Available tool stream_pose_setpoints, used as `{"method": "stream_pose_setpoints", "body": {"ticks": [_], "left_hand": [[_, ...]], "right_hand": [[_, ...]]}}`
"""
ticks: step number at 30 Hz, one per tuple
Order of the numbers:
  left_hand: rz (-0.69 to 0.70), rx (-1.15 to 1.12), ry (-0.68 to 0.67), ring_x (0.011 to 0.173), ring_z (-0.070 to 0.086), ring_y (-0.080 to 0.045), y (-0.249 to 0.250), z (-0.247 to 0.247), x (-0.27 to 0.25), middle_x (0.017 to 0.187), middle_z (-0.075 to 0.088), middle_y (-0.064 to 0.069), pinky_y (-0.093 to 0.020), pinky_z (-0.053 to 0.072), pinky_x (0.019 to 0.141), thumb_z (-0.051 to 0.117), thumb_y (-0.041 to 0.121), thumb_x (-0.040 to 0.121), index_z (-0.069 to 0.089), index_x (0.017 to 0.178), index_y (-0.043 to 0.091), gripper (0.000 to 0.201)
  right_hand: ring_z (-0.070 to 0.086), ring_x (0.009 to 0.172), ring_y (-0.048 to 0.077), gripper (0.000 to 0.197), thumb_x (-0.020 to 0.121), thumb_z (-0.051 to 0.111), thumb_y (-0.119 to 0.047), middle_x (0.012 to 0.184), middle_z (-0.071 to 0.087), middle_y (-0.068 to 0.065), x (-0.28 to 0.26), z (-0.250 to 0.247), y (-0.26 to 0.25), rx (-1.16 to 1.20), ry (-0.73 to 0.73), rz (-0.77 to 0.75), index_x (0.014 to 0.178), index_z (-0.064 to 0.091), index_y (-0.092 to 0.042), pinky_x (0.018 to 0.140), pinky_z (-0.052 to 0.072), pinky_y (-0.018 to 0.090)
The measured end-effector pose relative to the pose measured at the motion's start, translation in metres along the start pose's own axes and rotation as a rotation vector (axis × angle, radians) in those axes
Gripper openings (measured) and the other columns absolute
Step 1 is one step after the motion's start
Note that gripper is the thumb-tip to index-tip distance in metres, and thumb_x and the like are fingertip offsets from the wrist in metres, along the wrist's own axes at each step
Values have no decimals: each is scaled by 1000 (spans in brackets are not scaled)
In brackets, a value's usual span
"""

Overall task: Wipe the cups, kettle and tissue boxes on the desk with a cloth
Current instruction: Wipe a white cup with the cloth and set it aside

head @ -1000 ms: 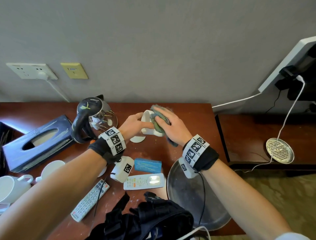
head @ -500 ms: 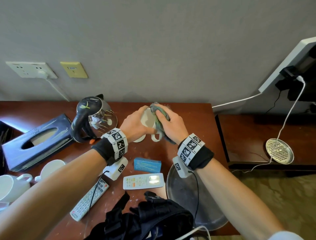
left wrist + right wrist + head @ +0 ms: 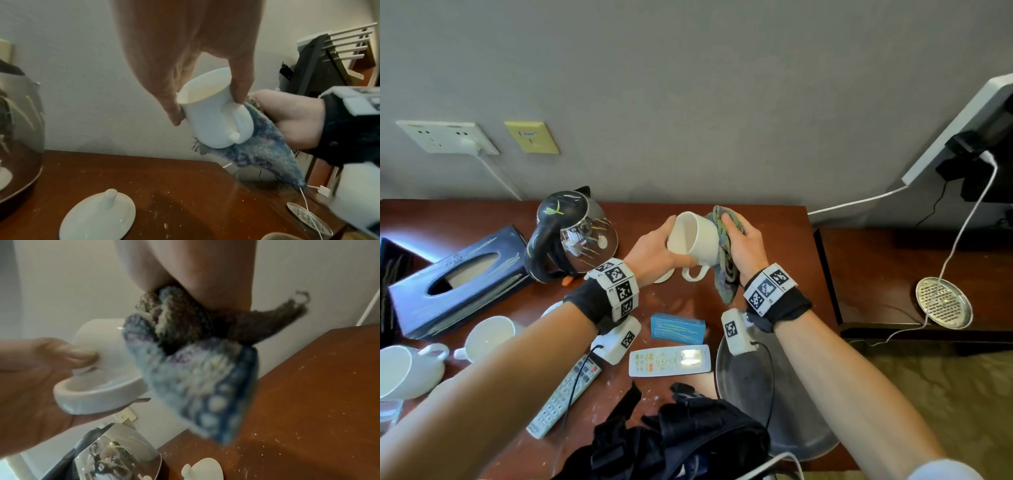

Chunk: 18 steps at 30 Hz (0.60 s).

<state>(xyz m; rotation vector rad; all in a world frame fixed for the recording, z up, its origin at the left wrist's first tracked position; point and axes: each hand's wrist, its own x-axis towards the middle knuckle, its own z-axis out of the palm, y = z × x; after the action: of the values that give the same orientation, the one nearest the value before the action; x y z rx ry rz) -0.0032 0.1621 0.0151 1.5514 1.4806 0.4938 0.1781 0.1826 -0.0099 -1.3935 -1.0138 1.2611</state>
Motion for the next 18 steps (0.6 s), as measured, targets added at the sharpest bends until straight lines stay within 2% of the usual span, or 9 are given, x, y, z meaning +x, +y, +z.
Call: {"method": "stream_pose_setpoints", "body": {"ticks": [3,5,7,10,12,13,14,16,18], "left_hand": [[-98,-85,-37,114,62,-21,-2,-3,4,127,65,1,-47,51,99,78,67,60,42,143,27,100],[-105,-111,-30,110,64,-20,-3,-4,4,123,66,0,-47,52,98,76,69,57,49,139,23,98],[-122,-110,2,111,64,-21,-1,-4,2,126,64,-2,-46,53,98,80,62,56,45,143,19,103],[-95,-88,73,111,61,-20,-1,-1,0,127,61,-1,-42,53,96,85,38,69,43,144,16,89],[-55,-61,102,110,60,-17,-1,-1,1,125,61,0,-37,53,94,86,33,70,44,141,18,84],[-31,-45,113,108,60,-16,0,-2,-1,123,61,1,-33,52,91,87,33,69,44,139,19,84],[-12,-21,123,107,59,-16,2,-1,-2,121,60,2,-30,52,88,88,32,68,44,138,20,84],[33,44,122,105,58,-18,4,0,-6,119,58,2,-31,51,87,89,30,65,44,136,23,85],[81,112,98,106,57,-20,5,6,-9,120,57,2,-36,52,89,89,28,62,43,136,26,87]], "right_hand": [[65,108,11,21,99,55,-33,116,69,-8,-4,4,5,-85,13,-35,117,67,-33,100,52,41],[63,111,10,27,99,54,-35,121,67,-10,-8,5,9,-161,7,-76,123,65,-32,101,50,42],[61,113,8,31,99,52,-37,123,66,-12,-15,5,6,-257,-3,-140,128,62,-32,102,50,39],[61,114,3,33,99,53,-38,125,66,-14,-29,3,-3,-439,-41,-328,130,61,-33,100,51,34],[58,121,5,33,98,55,-37,132,63,-13,-35,-1,-6,-540,-87,-471,131,61,-33,102,50,36],[57,122,5,34,98,55,-37,133,62,-12,-37,-4,-6,-549,-120,-482,131,61,-34,103,49,37],[58,121,6,33,98,55,-37,131,63,-12,-35,-6,-6,-524,-146,-448,131,61,-34,102,50,36],[62,112,8,29,100,53,-35,122,67,-10,-26,-11,-4,-432,-149,-275,127,63,-33,99,51,35],[64,107,14,26,99,53,-35,114,70,-7,-14,-13,-2,-353,-92,-74,119,68,-27,100,49,43]]}}
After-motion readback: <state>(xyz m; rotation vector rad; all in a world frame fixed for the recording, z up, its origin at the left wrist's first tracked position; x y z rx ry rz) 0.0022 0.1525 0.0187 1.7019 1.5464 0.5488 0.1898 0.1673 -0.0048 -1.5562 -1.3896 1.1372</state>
